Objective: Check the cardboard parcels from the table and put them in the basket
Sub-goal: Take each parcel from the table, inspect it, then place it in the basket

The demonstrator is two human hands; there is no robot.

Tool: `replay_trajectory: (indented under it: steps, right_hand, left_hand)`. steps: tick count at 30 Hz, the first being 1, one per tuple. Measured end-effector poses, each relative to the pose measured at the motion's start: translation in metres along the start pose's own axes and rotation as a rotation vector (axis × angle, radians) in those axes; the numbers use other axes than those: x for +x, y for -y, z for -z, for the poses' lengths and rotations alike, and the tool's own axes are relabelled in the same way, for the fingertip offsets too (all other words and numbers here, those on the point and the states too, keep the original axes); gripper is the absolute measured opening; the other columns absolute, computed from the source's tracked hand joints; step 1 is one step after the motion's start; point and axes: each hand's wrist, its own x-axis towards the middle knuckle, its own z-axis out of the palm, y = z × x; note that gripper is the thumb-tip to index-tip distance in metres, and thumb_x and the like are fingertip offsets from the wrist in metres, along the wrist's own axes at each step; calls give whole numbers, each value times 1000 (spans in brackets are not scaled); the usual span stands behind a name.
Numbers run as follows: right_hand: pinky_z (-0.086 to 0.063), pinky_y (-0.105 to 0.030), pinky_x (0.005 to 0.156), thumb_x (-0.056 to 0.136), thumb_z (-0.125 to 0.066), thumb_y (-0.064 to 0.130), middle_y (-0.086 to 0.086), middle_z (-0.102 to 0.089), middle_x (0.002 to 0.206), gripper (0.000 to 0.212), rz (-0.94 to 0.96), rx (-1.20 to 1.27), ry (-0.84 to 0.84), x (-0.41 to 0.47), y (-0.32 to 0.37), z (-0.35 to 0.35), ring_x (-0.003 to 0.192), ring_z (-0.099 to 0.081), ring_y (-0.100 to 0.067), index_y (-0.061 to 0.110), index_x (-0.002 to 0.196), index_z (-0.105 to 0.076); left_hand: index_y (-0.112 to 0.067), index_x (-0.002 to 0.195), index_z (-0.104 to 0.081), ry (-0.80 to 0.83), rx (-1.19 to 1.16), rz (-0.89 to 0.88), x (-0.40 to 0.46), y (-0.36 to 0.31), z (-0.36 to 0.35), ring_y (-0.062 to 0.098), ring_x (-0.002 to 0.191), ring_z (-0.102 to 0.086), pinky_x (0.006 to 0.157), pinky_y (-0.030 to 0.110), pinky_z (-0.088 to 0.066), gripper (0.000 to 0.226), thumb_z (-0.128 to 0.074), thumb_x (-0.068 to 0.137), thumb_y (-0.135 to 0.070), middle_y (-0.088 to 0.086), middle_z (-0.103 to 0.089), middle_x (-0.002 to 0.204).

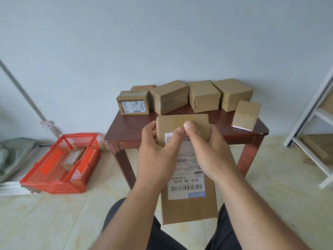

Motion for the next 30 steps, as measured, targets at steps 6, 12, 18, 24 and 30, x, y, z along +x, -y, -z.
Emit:
replay_trajectory:
  steps: [6, 12, 18, 24, 30]
  right_hand:
    - [-46, -9, 56, 92, -61, 67, 15, -73, 91, 40, 46, -27, -15, -5, -8, -1, 77, -66, 10, 33, 111, -60]
    - [-61, -33, 76, 87, -67, 68, 14, -75, 94, 42, 54, 28, -36, -7, -2, -4, 84, -73, 0, 34, 110, -58]
    - [-62, -38, 80, 74, -56, 91, 11, -78, 95, 66, 32, 83, 11, -12, 3, -11, 83, -76, -3, 36, 110, -61]
    - [-60, -35, 81, 72, -55, 91, 17, -76, 96, 69, 20, 135, -16, -19, 9, -15, 87, -73, 0, 35, 111, -62]
    - [-53, -23, 72, 89, -62, 67, 35, -69, 98, 39, 97, 172, -94, -32, 4, -15, 88, -69, 7, 43, 119, -58]
  left_hand:
    - [-31, 125, -53, -4, 7, 24, 3, 2, -1, 0, 82, -75, 65, 21, -58, 45, -73, 92, -53, -10, -75, 105]
    - [-27, 122, -58, -27, 8, -24, 0, 1, 0, -5, 79, -72, 61, 14, -53, 66, -67, 75, -72, -18, -75, 89]
    - [-32, 124, -54, -36, 26, -66, -9, 5, 6, 1, 82, -73, 61, 16, -55, 61, -69, 78, -68, -10, -74, 95]
    - [-36, 134, -51, -20, 16, -75, -12, 4, 12, -7, 92, -70, 70, 12, -53, 59, -67, 84, -63, -17, -74, 100]
    - [-44, 158, -37, 49, -2, 16, -17, -3, 13, -7, 121, -59, 102, 24, -48, 83, -60, 85, -75, -28, -64, 126]
